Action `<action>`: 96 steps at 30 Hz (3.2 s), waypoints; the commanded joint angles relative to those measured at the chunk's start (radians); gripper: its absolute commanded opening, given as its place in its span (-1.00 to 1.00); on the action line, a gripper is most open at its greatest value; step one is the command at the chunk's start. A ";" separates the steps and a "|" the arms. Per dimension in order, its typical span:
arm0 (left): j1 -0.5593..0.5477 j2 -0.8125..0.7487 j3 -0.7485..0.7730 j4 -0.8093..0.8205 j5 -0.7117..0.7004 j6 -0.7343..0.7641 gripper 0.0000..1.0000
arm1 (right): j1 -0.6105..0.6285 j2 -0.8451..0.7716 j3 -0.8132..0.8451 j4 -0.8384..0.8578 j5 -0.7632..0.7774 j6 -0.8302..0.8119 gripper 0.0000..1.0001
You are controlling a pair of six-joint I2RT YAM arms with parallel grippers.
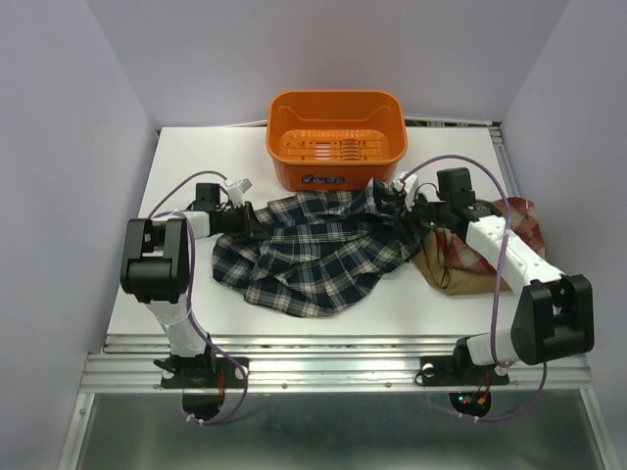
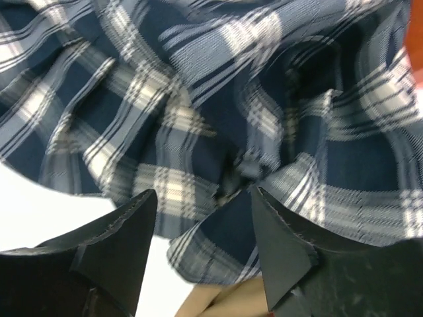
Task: Fold and stack the skirts
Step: Flatten the skirt out
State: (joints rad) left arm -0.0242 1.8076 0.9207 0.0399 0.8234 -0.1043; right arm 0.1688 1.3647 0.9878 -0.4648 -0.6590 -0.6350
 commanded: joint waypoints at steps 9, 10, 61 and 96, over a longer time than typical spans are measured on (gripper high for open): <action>0.000 -0.002 0.044 -0.015 -0.003 0.044 -1.00 | 0.090 0.163 0.035 0.380 0.176 0.121 0.14; 0.000 -0.008 0.041 -0.017 -0.006 0.049 -1.00 | 0.100 0.187 0.047 0.409 0.209 0.144 0.08; 0.096 -1.222 0.020 -0.257 -0.260 0.463 -1.00 | 0.090 -0.181 0.620 -0.273 0.834 -0.075 -0.99; 0.096 -1.535 -0.283 -1.035 0.059 1.680 0.20 | 0.072 -0.539 -0.081 -0.606 0.346 -0.474 0.97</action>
State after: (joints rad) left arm 0.0673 0.3035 0.5747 -0.8593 0.8619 1.4544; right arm 0.2398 0.9264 0.8375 -0.9752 -0.2447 -1.0058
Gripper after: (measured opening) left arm 0.564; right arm 0.931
